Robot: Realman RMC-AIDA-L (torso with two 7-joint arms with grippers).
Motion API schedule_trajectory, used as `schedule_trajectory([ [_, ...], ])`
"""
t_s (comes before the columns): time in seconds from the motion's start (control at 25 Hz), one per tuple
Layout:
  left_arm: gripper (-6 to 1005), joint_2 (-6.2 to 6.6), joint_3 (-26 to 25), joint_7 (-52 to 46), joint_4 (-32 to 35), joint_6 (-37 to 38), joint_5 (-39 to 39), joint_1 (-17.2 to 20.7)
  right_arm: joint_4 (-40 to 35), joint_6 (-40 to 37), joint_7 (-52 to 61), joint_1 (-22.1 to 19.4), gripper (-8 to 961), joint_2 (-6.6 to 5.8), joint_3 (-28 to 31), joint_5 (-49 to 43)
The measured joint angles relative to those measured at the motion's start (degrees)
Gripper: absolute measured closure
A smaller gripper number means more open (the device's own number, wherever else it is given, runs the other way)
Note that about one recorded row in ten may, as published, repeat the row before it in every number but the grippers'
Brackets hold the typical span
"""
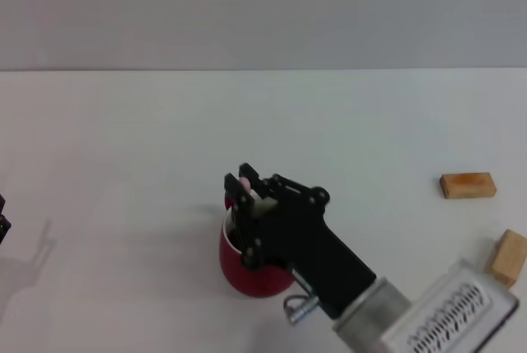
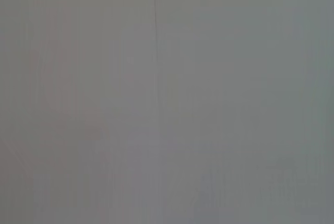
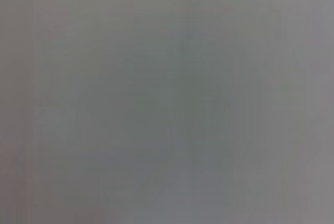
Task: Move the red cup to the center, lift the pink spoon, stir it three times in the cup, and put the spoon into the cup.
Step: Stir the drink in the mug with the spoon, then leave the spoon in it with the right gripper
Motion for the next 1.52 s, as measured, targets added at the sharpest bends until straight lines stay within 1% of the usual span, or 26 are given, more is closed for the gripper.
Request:
schedule_trajectory([
  [0.2, 140, 0.00, 0.00, 0.00, 0.00, -0.14, 0.00, -0.11, -2.62, 2.22, 0.86, 2.52, 924, 0.03, 3.12, 0.07],
  [0.32, 139, 0.00, 0.00, 0.00, 0.00, -0.17, 0.00, -0.16, -3.43, 2.09, 0.86, 2.21, 924, -0.02, 3.77, 0.08],
  [0.36, 139, 0.00, 0.00, 0.00, 0.01, -0.20, 0.00, -0.16, -3.69, 1.96, 0.85, 1.76, 924, -0.13, 4.05, 0.09],
  [0.4, 139, -0.05, 0.00, 0.00, -0.01, -0.26, 0.00, -0.16, -3.68, 1.55, 0.67, 0.43, 924, -0.37, 4.41, 0.10],
  [0.48, 139, -0.05, 0.00, 0.00, 0.00, -0.27, 0.00, -0.16, -3.60, 1.34, 0.52, -0.33, 924, -0.42, 4.45, 0.09],
  [0.64, 140, -0.07, 0.00, 0.00, 0.00, -0.30, 0.00, -0.05, -2.87, -0.42, 0.29, -4.39, 924, -0.48, 3.80, -0.32],
  [0.72, 140, -0.08, 0.00, 0.00, 0.00, -0.30, 0.00, 0.04, -2.54, -0.66, 0.27, -4.98, 924, -0.48, 3.45, -0.36],
  [0.84, 139, -0.09, 0.00, 0.00, 0.00, -0.30, 0.00, 0.09, -0.97, -1.04, 0.24, -6.19, 923, -0.42, 1.14, -0.41],
  [1.0, 139, -0.09, 0.09, 0.00, 0.00, -0.14, 0.00, 0.12, -0.25, -0.97, 0.24, -5.38, 924, -0.17, -0.46, -0.42],
  [1.16, 139, -0.09, 0.17, 0.00, -0.05, -0.05, 0.02, 0.12, -0.26, -0.02, 0.71, -3.18, 924, 0.03, -1.27, -0.30],
  [1.2, 139, -0.09, 0.22, 0.00, -0.04, -0.02, 0.02, 0.12, -0.48, 0.98, 1.34, -2.04, 924, 0.04, -1.12, -0.22],
  [1.24, 140, -0.09, 0.22, 0.00, -0.04, -0.02, 0.02, 0.12, -0.48, 0.98, 1.34, -2.04, 924, 0.04, -1.12, -0.22],
  [1.36, 140, -0.08, 0.27, 0.00, 0.00, 0.02, 0.00, 0.14, -2.19, 2.29, 5.72, 0.24, 925, -0.07, -0.85, -0.12],
  [1.4, 140, -0.08, 0.29, 0.00, 0.00, 0.04, 0.00, 0.16, -4.13, 2.53, 9.72, 1.31, 925, -0.06, -0.74, -0.12],
  [1.52, 139, -0.08, 0.34, 0.00, -0.18, 0.08, 0.00, 0.32, -5.16, 2.76, 12.35, 2.01, 925, -0.08, -0.63, -0.25],
])
